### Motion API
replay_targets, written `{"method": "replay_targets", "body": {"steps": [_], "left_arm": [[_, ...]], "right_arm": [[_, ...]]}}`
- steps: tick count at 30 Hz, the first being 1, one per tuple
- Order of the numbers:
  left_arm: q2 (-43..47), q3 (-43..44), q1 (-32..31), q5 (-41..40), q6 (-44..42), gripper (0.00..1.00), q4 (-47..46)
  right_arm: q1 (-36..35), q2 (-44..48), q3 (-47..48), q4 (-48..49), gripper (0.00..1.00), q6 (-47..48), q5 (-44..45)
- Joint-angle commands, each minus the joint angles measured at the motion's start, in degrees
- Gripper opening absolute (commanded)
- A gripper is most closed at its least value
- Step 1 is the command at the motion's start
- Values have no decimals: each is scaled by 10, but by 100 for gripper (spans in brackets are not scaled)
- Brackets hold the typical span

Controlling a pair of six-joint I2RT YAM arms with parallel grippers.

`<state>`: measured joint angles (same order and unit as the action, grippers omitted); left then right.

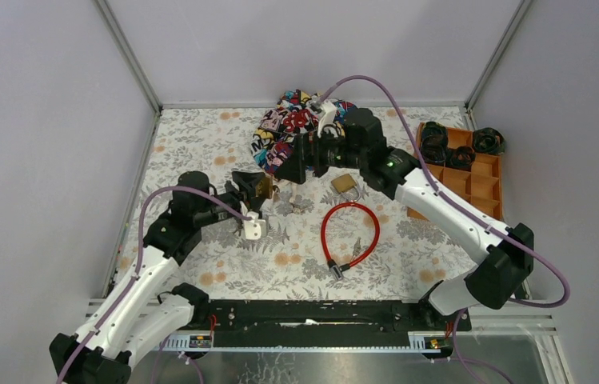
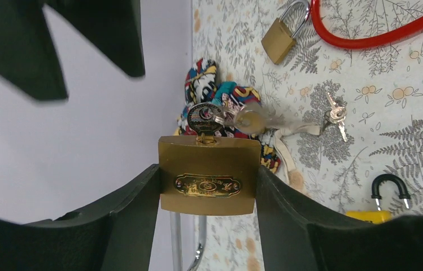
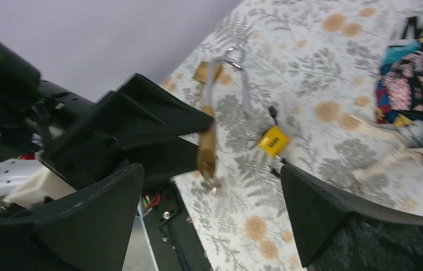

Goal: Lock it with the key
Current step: Pick up the lock from the center of the board, then lock the lock.

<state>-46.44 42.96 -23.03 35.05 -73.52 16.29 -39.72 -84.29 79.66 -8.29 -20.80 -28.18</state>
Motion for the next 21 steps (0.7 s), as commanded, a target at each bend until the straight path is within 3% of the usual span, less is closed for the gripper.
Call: {"method": "replay_targets", "body": {"steps": [1,8,16,17,21], "left_arm": [[20,4,-20,36,-106,0,-72],[28,-4,-34,25,-84,0,-106],[18,2,-40,7,-57,0,-121],[17,2,-41,7,-55,0,-125],[18,3,-43,10,-47,0,-126]], "right_arm": [[-42,-14,9,65,98,-36,-14],[-79,-52,7,55,90,-40,66],[-101,-88,11,77,58,-44,53],[-101,-89,12,77,53,-47,54],[-101,-72,-13,111,2,-53,85]]}}
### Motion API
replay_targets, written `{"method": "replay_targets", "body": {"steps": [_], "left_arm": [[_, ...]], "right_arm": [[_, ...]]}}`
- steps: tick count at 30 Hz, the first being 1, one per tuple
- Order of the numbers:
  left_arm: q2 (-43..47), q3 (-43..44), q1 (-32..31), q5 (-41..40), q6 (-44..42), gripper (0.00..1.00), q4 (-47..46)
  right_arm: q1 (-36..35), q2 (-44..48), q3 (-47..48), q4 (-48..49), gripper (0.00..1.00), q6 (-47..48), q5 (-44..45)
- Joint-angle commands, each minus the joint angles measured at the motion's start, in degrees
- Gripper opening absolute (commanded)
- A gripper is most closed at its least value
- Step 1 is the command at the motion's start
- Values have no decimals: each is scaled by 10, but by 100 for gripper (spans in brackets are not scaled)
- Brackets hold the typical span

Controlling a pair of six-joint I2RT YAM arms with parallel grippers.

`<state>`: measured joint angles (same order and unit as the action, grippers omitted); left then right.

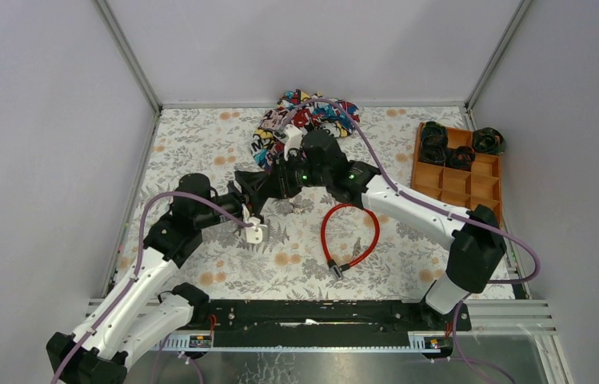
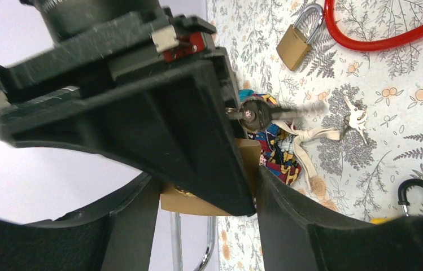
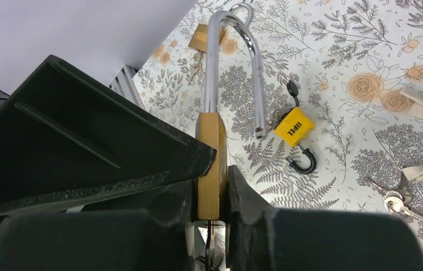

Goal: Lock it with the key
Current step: Lock the lock.

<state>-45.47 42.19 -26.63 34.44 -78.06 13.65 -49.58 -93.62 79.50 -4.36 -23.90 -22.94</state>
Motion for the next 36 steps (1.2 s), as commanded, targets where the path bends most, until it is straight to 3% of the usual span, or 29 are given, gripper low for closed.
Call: {"method": "replay_targets", "body": {"steps": [1,2,3,5,6,9,13,19,24,26,28,32,36], "left_arm": [[10,11,-7,19,9,0,-93],[10,18,-7,25,26,0,-80],[8,32,-7,32,52,16,-54],[-2,70,-7,51,119,91,11],[-9,94,-7,62,151,98,47],[-41,179,-7,95,282,98,140],[-87,275,-5,101,492,98,163],[-86,275,-5,154,632,76,117],[-100,299,-4,57,698,76,60],[-93,300,0,83,682,74,58],[-87,294,0,141,657,65,88],[-93,286,0,196,688,47,114],[-96,277,0,205,732,45,91]], "right_arm": [[-2,31,-20,81,0,-24,38],[-2,40,-26,86,0,-19,40],[1,49,-28,85,0,-12,37],[11,68,-30,71,0,13,9],[20,82,-33,64,0,31,-17],[62,142,-61,48,0,97,-123],[137,233,-110,62,0,102,-289],[147,276,-104,22,0,129,-329],[147,289,-94,2,0,137,-348],[146,293,-91,-4,0,140,-348],[147,294,-85,-4,0,138,-348],[147,297,-78,10,0,133,-350],[147,297,-72,8,0,134,-353]]}}
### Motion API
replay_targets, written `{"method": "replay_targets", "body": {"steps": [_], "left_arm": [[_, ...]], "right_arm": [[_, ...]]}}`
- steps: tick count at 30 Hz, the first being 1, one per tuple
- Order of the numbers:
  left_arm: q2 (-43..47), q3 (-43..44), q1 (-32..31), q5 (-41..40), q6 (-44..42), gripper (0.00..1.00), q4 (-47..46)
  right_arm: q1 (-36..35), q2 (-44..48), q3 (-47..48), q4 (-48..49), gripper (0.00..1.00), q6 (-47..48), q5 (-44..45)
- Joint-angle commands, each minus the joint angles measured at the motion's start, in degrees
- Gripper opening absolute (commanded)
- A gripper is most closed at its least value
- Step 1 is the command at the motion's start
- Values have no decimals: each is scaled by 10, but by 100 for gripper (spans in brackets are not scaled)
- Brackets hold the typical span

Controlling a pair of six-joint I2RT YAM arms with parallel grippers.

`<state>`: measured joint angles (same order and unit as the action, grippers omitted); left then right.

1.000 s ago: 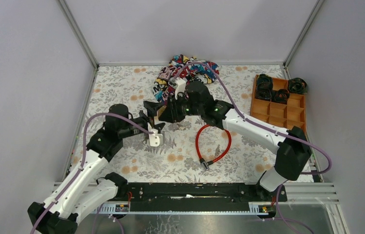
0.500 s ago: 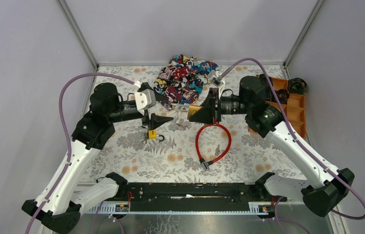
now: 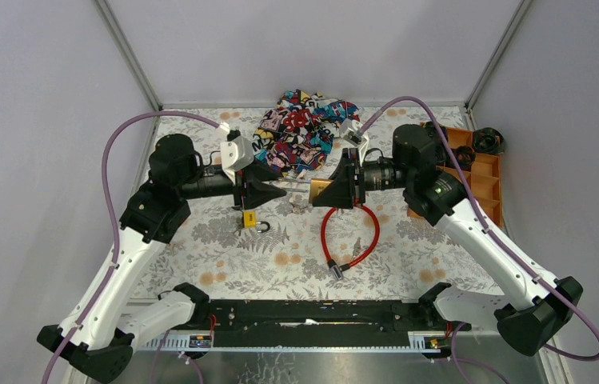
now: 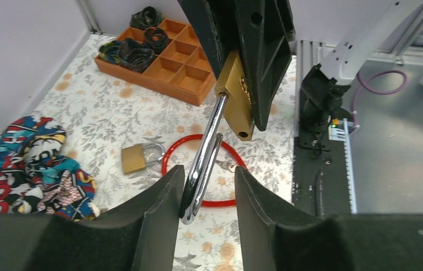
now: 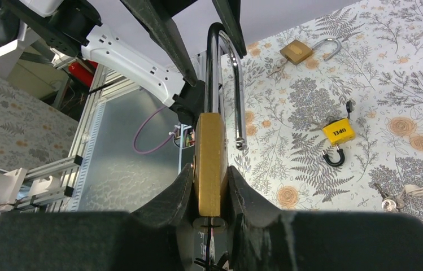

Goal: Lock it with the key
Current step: Lock the lock.

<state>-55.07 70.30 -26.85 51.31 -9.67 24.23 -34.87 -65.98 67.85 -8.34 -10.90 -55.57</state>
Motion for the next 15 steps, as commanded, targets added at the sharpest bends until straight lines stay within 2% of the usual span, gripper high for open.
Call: {"method": "replay_targets", "body": {"steps": [1,2,5,8,12,15], "left_arm": [[-3,-3,2,34,55,43,-17],[-6,-2,2,33,60,40,-18],[-7,-1,2,41,75,18,-30],[-9,3,2,64,102,1,-42],[-28,8,-14,90,234,0,-140],[-35,3,-61,39,286,0,-212]], "right_arm": [[0,22,45,48,0,5,-28],[1,22,46,48,0,6,-28],[1,24,47,44,0,13,-29],[5,27,53,33,0,26,-27],[9,34,51,40,0,78,-25],[9,29,42,100,0,76,-61]]}}
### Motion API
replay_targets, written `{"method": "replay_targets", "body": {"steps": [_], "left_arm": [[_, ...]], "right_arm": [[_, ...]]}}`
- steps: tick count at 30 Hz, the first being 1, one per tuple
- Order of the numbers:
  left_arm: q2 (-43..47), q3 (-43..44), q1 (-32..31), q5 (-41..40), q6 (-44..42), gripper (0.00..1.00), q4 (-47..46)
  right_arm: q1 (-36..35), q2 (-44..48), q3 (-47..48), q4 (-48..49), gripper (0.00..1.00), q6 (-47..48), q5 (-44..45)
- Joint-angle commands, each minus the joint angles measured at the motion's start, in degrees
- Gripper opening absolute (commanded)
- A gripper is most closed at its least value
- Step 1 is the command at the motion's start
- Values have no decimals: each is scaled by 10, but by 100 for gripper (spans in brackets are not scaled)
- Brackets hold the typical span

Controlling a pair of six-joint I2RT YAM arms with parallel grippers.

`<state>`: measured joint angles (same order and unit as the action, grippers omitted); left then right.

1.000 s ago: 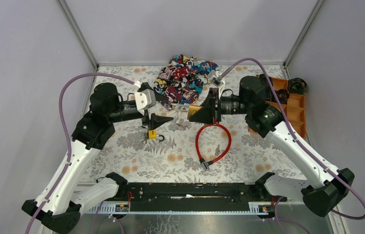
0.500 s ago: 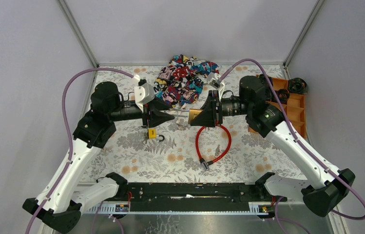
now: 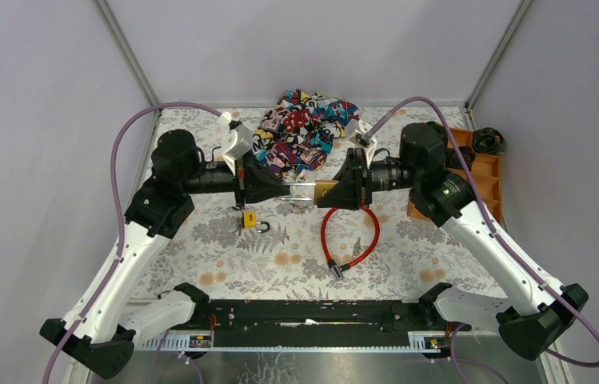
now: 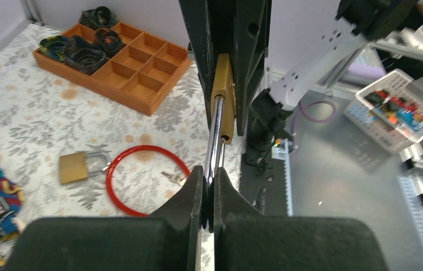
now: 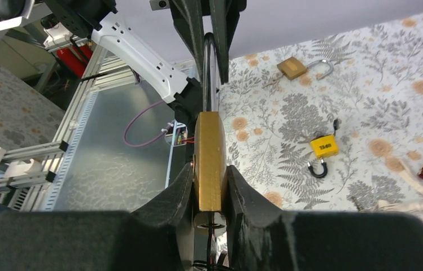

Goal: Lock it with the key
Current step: Lock the lock.

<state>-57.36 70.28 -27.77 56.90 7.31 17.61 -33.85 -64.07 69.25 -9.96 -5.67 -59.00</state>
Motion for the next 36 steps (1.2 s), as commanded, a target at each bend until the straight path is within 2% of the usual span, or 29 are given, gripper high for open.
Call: {"method": "replay_targets", "body": {"steps": [1,6,12,17,24,28,30,36], "left_arm": [[-14,1,-65,-26,117,0,-159],[-11,-13,-96,-39,111,0,-173],[-15,-17,-103,-49,80,0,-204],[-25,-65,-144,-84,95,0,-250],[-42,-95,-177,-112,111,0,-311],[-56,-107,-201,-130,156,0,-369],[-68,-108,-211,-147,173,0,-393],[-91,-120,-240,-180,156,0,-375]], "right_arm": [[0,6,29,131,0,13,-34],[-1,8,27,165,0,-11,-41],[-1,14,13,216,0,-66,-38],[-1,11,-11,332,0,-164,7],[-1,-2,-3,342,0,-226,57],[-1,-5,-38,320,0,-230,122],[-1,-13,-64,347,0,-259,140],[-1,-28,-65,360,0,-287,199]]}}
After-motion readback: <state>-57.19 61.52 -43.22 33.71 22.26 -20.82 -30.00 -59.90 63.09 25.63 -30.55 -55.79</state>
